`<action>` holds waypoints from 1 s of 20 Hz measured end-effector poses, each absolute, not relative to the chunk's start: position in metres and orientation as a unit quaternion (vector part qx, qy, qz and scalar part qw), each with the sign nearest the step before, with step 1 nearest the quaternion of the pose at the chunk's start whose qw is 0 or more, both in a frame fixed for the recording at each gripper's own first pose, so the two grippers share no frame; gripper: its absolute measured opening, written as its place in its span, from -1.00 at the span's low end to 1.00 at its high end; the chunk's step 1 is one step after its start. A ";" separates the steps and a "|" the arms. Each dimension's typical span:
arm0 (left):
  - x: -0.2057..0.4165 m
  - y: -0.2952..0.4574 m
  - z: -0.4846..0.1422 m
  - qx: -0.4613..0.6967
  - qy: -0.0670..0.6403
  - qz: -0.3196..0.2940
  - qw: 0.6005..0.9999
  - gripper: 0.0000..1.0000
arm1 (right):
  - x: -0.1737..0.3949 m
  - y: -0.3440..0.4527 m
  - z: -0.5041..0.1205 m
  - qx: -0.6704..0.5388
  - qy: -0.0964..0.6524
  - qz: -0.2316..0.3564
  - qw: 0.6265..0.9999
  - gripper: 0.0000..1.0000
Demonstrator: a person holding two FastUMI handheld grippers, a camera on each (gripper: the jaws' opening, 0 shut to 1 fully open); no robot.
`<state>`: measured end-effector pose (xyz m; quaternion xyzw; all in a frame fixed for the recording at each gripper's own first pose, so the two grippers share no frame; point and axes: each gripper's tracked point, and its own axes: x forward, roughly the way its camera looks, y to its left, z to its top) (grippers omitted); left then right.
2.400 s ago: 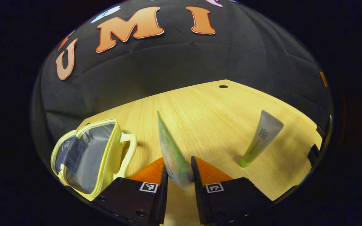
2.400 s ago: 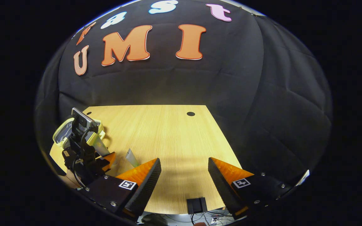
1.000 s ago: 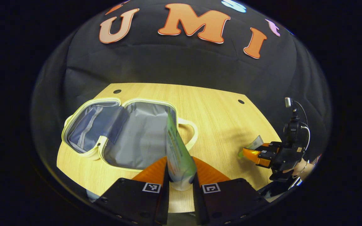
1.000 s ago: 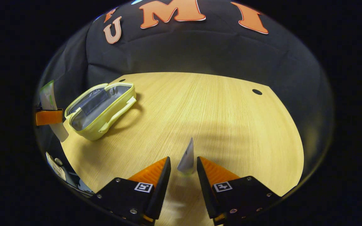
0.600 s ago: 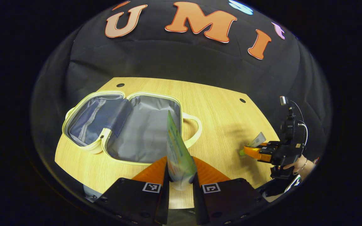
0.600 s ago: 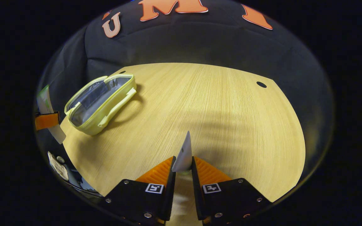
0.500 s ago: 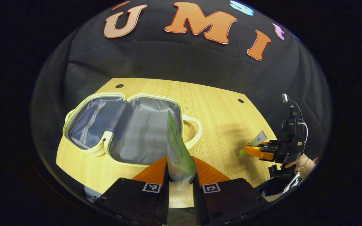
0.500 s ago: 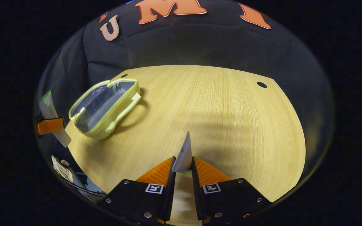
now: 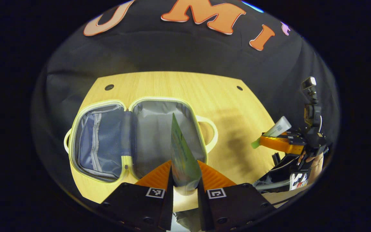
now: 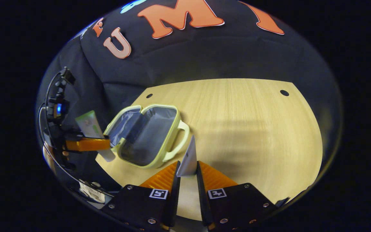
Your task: First open the suitcase, pack the skin care products into it, and then close the suitcase.
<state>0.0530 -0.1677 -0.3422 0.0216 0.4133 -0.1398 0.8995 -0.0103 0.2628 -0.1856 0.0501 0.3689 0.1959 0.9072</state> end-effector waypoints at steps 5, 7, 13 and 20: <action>0.095 -0.145 -0.375 0.058 0.486 -0.184 0.852 -0.34 | -0.025 0.290 -0.194 0.076 0.375 0.149 0.912 -0.38; 0.113 -0.144 -0.390 0.087 0.504 -0.193 0.837 -0.34 | -0.033 0.293 -0.198 0.090 0.375 0.123 0.914 -0.38; 0.136 -0.147 -0.436 0.102 0.542 -0.195 0.811 -0.34 | -0.053 0.294 -0.203 0.109 0.386 0.071 0.913 -0.38; 0.152 -0.141 -0.424 0.110 0.494 -0.202 0.839 1.00 | -0.048 0.308 -0.200 0.097 0.401 0.075 0.908 -0.38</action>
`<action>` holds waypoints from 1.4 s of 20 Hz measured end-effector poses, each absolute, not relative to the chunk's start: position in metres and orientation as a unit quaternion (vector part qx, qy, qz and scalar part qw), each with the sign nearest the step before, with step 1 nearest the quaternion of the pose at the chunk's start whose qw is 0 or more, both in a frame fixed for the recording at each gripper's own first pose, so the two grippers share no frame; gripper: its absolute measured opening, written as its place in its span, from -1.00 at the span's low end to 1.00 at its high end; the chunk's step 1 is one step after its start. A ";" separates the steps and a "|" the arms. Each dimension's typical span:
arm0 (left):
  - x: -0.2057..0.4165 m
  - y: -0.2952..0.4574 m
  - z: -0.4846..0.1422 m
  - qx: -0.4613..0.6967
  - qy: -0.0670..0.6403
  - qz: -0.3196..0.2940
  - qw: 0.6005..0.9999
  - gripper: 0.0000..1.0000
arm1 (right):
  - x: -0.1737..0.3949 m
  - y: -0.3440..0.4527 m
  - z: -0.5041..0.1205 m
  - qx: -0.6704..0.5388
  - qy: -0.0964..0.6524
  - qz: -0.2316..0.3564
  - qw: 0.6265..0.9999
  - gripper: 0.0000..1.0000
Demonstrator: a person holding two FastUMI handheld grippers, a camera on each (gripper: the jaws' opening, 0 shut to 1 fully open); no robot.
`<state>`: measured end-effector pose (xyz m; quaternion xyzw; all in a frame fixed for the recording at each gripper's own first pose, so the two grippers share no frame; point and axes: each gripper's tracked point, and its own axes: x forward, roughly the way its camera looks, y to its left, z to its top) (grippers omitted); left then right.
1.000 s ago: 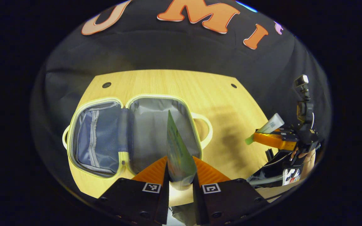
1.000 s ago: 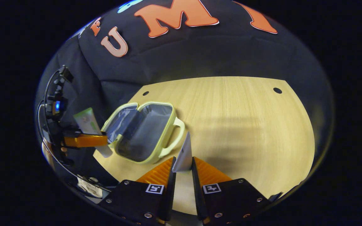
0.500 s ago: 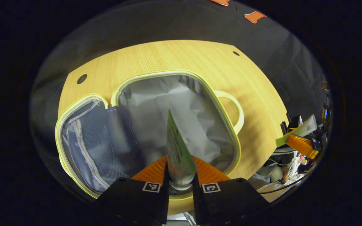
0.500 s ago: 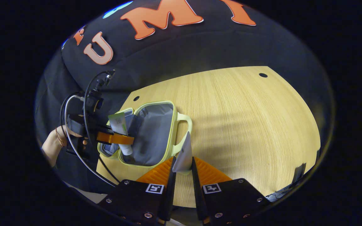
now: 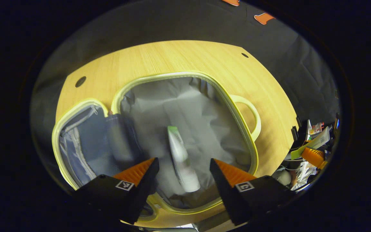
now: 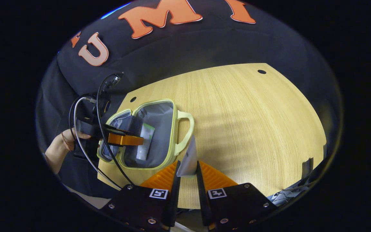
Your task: First open the suitcase, pack the skin care products into it, and then close the suitcase.
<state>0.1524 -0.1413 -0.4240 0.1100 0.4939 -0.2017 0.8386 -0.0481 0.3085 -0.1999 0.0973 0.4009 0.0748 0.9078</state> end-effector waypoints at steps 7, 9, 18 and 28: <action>0.141 -0.108 -0.312 0.059 0.323 -0.177 0.928 0.96 | -0.019 0.340 -0.168 0.053 0.399 0.132 0.906 -0.38; 0.137 -0.077 -0.278 0.047 0.268 -0.142 0.952 0.96 | -0.005 0.349 -0.159 0.016 0.396 0.149 0.906 -0.38; 0.041 -0.019 -0.214 0.002 0.124 0.026 0.992 0.90 | 0.027 0.441 -0.174 -0.016 0.451 0.253 0.856 -0.39; -0.053 0.006 -0.111 -0.032 0.102 0.144 0.984 0.95 | 0.031 0.468 -0.286 0.014 0.585 0.227 0.779 -0.39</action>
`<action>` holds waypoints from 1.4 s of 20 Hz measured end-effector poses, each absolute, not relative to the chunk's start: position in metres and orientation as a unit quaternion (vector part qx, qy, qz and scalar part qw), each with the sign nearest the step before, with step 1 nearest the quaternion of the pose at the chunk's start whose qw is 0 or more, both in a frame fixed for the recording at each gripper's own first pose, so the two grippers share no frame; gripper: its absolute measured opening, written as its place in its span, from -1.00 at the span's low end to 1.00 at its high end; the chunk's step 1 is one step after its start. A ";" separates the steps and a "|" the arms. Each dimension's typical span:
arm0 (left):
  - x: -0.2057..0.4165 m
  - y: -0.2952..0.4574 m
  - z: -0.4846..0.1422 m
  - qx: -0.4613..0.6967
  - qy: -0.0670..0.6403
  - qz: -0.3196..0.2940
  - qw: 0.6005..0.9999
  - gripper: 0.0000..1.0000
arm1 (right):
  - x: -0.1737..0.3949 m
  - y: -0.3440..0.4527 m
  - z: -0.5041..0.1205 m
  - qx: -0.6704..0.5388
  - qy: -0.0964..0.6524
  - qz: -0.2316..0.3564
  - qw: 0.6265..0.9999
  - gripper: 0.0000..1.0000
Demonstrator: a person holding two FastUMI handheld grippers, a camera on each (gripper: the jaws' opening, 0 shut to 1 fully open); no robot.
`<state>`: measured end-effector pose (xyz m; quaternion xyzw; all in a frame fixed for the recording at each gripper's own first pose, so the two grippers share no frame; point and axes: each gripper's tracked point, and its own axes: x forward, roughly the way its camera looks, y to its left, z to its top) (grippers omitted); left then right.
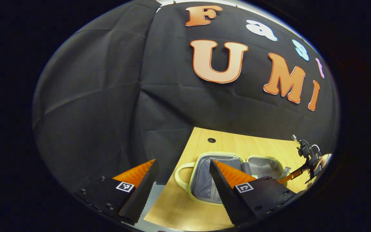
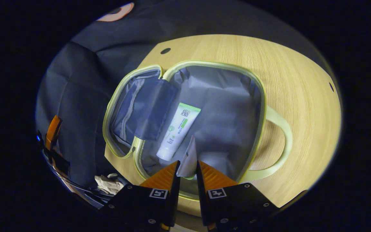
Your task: First open the suitcase, pack the skin care products into it, and then close the suitcase.
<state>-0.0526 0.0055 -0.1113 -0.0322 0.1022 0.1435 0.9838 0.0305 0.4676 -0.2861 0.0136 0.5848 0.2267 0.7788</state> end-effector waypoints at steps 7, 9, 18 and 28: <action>-0.047 0.012 -0.113 -0.048 0.115 0.151 0.981 0.95 | 0.036 0.461 -0.280 0.018 0.574 0.215 0.790 0.17; -0.043 0.012 -0.119 -0.058 0.121 0.145 0.980 0.96 | 0.036 0.462 -0.272 0.019 0.558 0.222 0.799 0.73; 0.018 0.046 -0.197 -0.189 0.180 0.088 0.961 0.95 | 0.022 0.468 -0.214 0.081 0.504 0.238 0.826 0.92; 0.092 0.064 -0.282 -0.474 0.191 0.001 0.860 0.94 | 0.016 0.443 -0.176 0.213 0.479 0.185 0.831 0.92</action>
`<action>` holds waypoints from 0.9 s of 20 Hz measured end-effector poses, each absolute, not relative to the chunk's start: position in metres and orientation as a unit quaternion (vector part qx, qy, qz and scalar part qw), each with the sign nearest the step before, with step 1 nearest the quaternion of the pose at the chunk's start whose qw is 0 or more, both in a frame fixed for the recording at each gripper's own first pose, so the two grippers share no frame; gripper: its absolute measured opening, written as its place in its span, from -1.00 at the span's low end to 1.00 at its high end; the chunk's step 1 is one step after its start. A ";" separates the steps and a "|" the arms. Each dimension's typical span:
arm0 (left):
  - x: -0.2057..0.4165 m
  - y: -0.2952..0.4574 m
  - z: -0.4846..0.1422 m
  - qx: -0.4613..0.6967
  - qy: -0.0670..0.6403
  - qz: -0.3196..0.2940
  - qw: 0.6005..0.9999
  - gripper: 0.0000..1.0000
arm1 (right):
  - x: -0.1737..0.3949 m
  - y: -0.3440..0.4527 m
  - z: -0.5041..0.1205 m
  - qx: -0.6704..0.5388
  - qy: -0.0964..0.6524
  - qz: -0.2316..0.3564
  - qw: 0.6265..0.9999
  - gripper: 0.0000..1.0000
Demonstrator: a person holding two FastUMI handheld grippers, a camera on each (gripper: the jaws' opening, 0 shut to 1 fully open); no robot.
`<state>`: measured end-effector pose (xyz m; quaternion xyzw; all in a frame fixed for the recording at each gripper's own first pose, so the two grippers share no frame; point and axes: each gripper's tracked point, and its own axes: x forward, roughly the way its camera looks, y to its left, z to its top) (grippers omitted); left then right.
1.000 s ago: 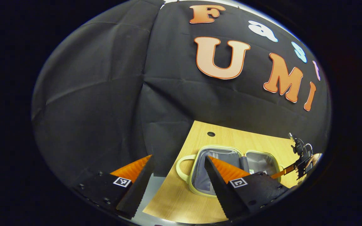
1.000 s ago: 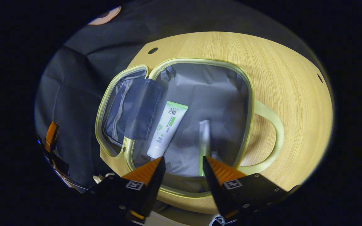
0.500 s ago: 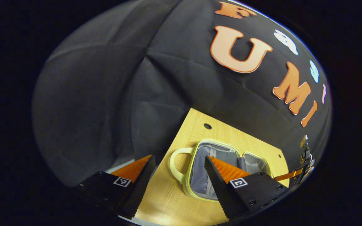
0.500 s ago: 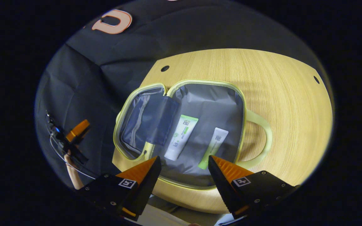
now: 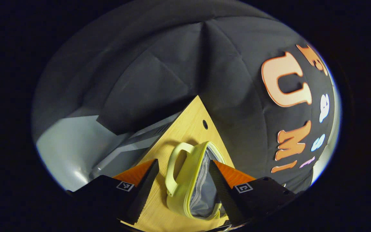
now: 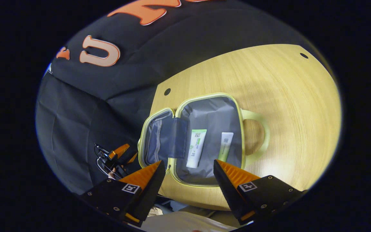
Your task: First open the suitcase, pack the skin care products into it, and then close the suitcase.
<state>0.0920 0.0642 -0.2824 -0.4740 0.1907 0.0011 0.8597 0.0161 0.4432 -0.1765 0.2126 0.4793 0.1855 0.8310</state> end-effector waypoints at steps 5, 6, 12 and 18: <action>0.112 0.059 -0.302 -0.511 0.202 -0.013 0.835 0.93 | 0.012 0.431 -0.174 0.245 0.478 0.163 0.827 0.92; 0.119 0.063 -0.311 -0.511 0.207 0.006 0.834 0.92 | 0.012 0.429 -0.174 0.248 0.477 0.161 0.828 0.91; 0.124 0.062 -0.318 -0.511 0.219 0.032 0.830 -0.51 | 0.012 0.421 -0.171 0.257 0.472 0.149 0.830 0.92; 0.122 0.047 -0.294 -0.431 0.243 0.030 0.868 -0.89 | 0.015 0.415 -0.172 0.263 0.467 0.150 0.831 0.92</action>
